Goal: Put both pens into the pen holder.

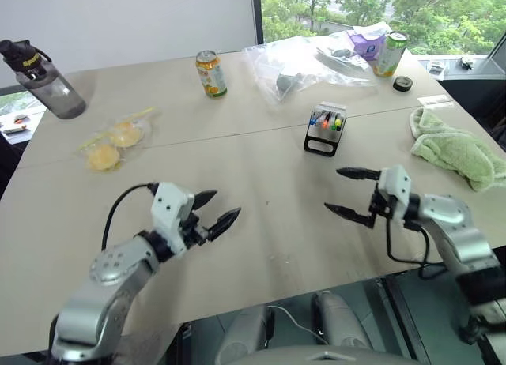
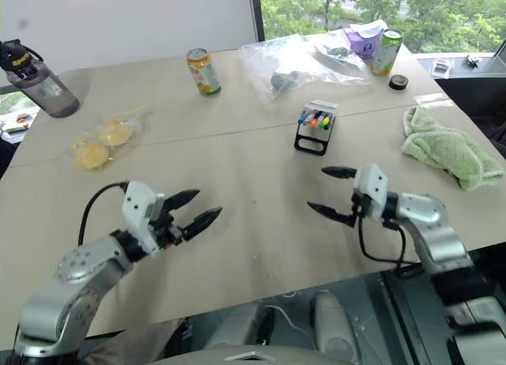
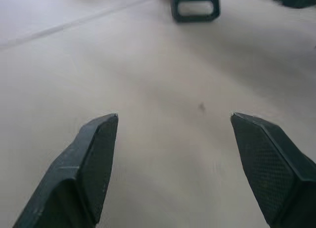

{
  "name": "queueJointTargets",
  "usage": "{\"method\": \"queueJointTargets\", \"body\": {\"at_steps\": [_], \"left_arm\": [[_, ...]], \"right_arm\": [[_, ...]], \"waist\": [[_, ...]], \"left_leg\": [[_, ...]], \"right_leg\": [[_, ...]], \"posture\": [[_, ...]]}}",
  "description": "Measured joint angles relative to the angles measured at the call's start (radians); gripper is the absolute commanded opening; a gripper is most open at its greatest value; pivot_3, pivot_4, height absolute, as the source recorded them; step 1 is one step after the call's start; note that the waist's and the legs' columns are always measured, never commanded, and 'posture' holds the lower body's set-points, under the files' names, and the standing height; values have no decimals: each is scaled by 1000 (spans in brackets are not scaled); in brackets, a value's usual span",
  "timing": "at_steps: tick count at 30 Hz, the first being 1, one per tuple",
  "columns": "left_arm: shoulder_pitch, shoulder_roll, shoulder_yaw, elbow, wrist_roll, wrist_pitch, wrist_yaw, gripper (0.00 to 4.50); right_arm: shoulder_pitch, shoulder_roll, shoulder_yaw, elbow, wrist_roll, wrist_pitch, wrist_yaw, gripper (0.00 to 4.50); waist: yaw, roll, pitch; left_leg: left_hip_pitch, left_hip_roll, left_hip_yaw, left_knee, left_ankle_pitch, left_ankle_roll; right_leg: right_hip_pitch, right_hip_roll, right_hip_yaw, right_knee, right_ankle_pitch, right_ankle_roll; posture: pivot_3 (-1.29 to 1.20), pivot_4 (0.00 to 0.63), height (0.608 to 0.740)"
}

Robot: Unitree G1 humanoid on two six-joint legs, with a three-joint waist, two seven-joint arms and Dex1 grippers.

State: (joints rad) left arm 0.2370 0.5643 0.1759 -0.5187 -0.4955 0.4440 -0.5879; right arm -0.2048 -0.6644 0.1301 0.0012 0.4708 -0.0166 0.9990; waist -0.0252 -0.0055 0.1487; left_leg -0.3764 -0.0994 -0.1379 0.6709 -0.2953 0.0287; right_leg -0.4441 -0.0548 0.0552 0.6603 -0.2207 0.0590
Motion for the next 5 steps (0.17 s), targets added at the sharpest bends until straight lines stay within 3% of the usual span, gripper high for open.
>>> {"method": "queueJointTargets", "body": {"at_steps": [5], "left_arm": [[77, -59, -7, 83, 98, -149, 2, 3743]], "right_arm": [[161, -38, -82, -109, 50, 139, -28, 4425]], "waist": [[25, 0, 0]], "left_leg": [[11, 0, -1, 0, -3, 5]], "right_leg": [[13, -1, -2, -4, 0, 0]], "posture": [[0, 150, 739]]}}
